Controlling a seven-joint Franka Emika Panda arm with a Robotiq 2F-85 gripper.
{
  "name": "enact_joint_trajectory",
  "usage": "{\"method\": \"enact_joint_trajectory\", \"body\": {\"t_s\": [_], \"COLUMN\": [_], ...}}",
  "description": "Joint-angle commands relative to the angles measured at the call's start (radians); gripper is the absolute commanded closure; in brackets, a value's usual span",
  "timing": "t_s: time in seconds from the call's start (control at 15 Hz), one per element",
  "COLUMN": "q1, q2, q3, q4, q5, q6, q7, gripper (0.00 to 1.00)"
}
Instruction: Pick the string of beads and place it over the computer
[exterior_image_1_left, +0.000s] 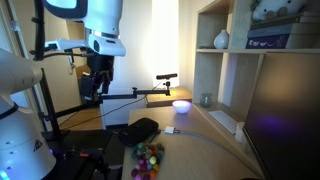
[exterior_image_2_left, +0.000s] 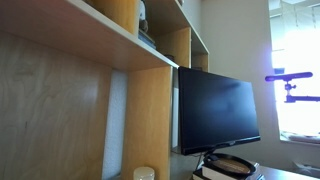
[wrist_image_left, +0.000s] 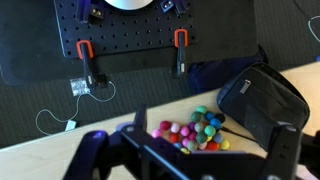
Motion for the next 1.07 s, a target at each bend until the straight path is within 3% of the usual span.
{"method": "enact_joint_trajectory", "body": {"t_s": [0.0, 0.53, 1.0], "q1": [0.004, 0.002, -0.006], "q2": [0.055, 0.228, 0.444], "q3": [0.021, 0.038, 0.043], "q4": [0.081, 0.302, 0.405], "q5": [0.011, 0.021, 0.001], "q6": [0.010, -0.036, -0.030], "q7": [0.007, 0.033, 0.101], "gripper": [0.00, 0.00, 0.00]}}
